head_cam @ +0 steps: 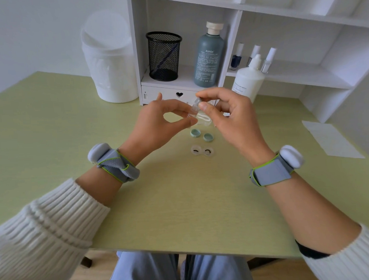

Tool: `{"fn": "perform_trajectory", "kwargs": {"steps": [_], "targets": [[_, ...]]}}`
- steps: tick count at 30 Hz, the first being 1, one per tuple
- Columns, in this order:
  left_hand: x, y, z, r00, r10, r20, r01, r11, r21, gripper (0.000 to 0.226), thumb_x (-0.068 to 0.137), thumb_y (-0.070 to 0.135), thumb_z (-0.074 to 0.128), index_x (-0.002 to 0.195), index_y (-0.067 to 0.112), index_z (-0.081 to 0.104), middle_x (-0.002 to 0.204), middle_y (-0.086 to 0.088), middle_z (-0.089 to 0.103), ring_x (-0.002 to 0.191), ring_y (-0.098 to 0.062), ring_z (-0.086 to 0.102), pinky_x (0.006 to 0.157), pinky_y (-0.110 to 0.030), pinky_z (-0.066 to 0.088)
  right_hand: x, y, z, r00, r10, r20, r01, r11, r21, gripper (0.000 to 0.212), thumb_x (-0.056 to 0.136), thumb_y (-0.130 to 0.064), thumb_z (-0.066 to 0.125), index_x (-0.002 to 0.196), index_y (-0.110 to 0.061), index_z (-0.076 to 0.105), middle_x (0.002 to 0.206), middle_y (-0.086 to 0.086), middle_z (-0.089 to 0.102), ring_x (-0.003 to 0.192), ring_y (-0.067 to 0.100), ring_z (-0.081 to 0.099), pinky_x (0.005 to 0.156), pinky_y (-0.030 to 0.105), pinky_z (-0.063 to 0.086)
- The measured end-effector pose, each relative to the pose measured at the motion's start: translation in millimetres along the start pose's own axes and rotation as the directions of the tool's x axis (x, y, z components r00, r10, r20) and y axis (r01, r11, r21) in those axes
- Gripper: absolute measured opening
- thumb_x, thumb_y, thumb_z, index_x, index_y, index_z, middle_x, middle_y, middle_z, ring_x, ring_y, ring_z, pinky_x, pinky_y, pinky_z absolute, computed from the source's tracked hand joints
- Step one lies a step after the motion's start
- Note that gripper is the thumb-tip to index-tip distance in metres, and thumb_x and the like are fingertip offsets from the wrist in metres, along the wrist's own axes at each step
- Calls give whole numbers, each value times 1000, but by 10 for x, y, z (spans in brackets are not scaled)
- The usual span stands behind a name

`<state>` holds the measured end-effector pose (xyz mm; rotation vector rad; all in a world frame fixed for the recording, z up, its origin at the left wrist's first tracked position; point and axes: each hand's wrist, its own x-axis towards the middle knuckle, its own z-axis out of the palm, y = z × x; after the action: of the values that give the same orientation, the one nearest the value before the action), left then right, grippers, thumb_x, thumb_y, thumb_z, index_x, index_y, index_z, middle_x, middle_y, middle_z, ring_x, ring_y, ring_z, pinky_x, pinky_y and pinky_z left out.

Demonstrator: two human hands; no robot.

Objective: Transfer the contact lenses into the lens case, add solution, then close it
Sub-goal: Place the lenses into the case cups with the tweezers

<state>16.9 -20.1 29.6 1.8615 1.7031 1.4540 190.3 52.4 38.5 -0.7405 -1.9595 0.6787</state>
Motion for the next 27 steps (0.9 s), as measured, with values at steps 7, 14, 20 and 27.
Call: {"fn": "perform_trajectory", "kwargs": {"steps": [7,14,20,27], "targets": [[0,-10,0,1000,7,6,-7,1000,-8,18,83,33,79,98,24,76,90,13,77,88,2,71,127,-42,13,-11,-9,-11,998,-55,22,57,995,-88,20,94,-18,70,112,-23,75,101,-15,73,60,8,54,63,8,40],[-3,-22,5,1000,5,10,-5,1000,-24,20,83,33,79,100,23,76,87,15,76,88,1,72,127,-43,13,-13,-15,2,995,-72,65,80,988,-133,21,95,-18,68,114,-24,75,103,-15,71,61,8,53,64,8,40],[-4,-24,14,1000,10,4,-10,1000,-22,20,82,32,80,99,21,76,90,12,77,87,0,72,126,-42,14,-3,-34,1,997,-17,79,27,990,-135,16,94,-27,70,109,-25,75,101,-11,73,60,7,52,64,10,41],[-3,-29,46,1000,3,25,-1,998,-65,17,81,34,81,95,25,75,90,14,77,88,0,72,127,-41,12,-11,-81,-4,991,127,35,-127,992,-7,33,96,-55,60,88,-26,75,73,-19,68,51,12,45,54,22,38]]}}
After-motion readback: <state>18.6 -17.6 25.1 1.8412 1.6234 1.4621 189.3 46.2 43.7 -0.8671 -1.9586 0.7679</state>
